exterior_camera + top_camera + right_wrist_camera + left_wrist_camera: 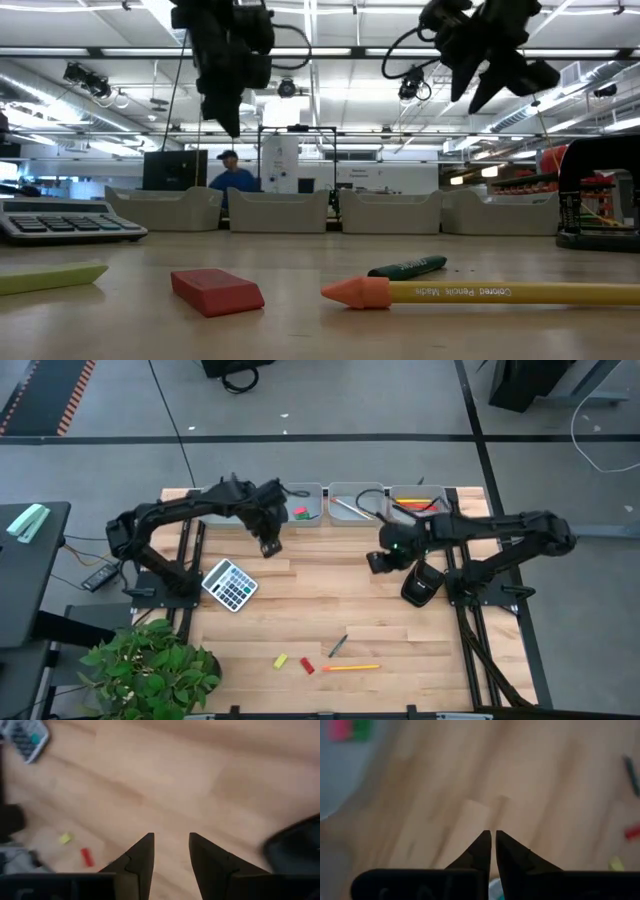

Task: Sort crayons/erasers/pens/pencils in bins
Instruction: Put the yellow pencil into the gray bin

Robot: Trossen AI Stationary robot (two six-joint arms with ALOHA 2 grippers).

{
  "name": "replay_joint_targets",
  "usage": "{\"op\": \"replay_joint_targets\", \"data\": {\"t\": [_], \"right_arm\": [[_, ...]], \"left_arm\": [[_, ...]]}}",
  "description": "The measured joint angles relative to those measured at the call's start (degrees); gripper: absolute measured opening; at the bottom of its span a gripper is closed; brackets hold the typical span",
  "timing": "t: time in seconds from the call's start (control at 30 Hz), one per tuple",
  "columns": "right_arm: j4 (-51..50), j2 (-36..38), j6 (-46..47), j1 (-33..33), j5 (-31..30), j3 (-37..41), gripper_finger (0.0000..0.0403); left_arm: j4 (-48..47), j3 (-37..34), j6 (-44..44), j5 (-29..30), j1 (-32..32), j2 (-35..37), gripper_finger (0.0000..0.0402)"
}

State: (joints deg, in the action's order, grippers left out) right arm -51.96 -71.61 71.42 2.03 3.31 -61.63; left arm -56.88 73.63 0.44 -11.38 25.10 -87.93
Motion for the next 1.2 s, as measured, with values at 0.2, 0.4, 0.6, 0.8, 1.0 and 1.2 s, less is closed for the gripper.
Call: {"op": "replay_joint_targets", "data": {"t": [0.2, 0.4, 0.6, 0.8, 1.0, 1.2], "right_arm": [[5.43, 0.04, 10.81, -9.16, 0.77, 4.87, 0.0131], [5.77, 0.04, 16.2, -17.3, 0.62, 7.07, 0.0131], [7.38, -0.54, 9.2, -23.78, -2.09, 7.22, 0.0131], [12.5, -4.87, 0.75, -33.52, -5.15, 7.22, 0.013], [14.26, -7.54, -5.43, -38.25, -6.99, 7.22, 0.013], [14.51, -6.97, -7.51, -39.1, -10.74, 7.22, 0.013]], "left_arm": [[1.53, 0.0, 5.57, -2.4, -5.84, 0.6, 0.002], [4.2, 0.0, 1.8, -2.43, -9.08, 0.54, 0.0015], [10.17, 0.0, -8.8, -2.42, -12.77, 0.54, 0.0019], [23.57, 0.0, -21.71, -2.21, -18.0, 0.52, 0.001], [33.42, 0.0, -30.07, 1.98, -26.47, 0.23, 0.002], [35.51, 0.02, -32.0, 13.06, -36.45, 0.06, 0.001]]}}
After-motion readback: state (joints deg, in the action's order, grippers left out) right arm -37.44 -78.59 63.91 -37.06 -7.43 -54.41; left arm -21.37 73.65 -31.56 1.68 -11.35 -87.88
